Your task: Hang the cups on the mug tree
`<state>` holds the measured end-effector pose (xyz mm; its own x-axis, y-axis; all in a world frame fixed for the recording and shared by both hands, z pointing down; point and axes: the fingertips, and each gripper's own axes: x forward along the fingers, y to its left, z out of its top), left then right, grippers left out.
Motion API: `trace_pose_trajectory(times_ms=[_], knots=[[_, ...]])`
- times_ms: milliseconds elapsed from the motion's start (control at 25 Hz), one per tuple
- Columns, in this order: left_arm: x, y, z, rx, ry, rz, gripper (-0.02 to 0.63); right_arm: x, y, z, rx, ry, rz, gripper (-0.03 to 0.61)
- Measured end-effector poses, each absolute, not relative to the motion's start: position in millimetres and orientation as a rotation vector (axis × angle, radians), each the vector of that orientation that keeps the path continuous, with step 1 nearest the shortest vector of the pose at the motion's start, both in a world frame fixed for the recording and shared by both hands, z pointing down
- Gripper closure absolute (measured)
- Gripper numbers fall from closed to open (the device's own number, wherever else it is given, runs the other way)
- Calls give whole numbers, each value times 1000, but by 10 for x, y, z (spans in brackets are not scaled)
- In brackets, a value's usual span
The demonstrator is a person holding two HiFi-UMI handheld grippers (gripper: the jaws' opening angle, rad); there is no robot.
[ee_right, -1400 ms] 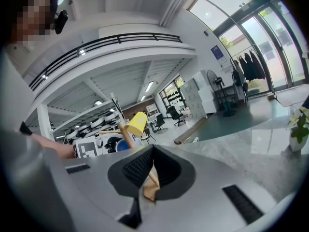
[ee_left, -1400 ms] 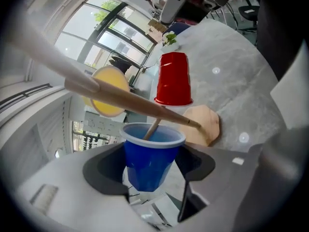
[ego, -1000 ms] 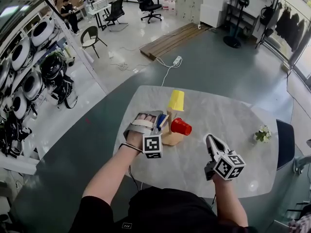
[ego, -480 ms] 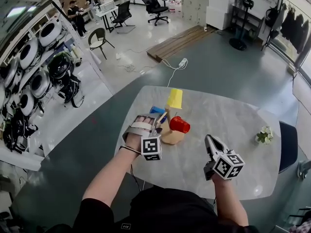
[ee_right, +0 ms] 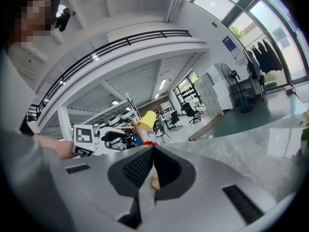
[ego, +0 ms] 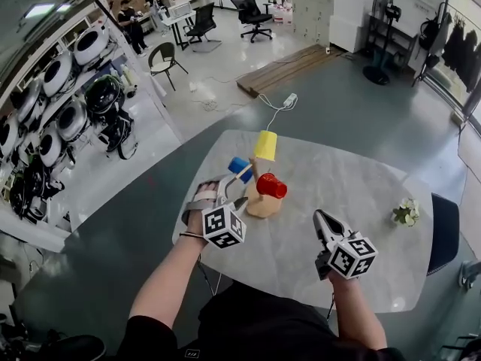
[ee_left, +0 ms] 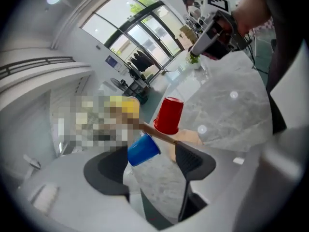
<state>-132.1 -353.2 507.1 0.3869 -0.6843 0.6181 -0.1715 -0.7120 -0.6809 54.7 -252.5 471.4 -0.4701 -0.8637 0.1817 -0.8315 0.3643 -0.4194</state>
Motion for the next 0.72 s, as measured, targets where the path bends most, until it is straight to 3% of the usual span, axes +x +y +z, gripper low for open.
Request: trace_pose_trajectory(times_ms=[720], knots=[[-1584,-3175,4625,-2809,930,-765,301,-78,-2406,4226,-1633,2578,-580,566]])
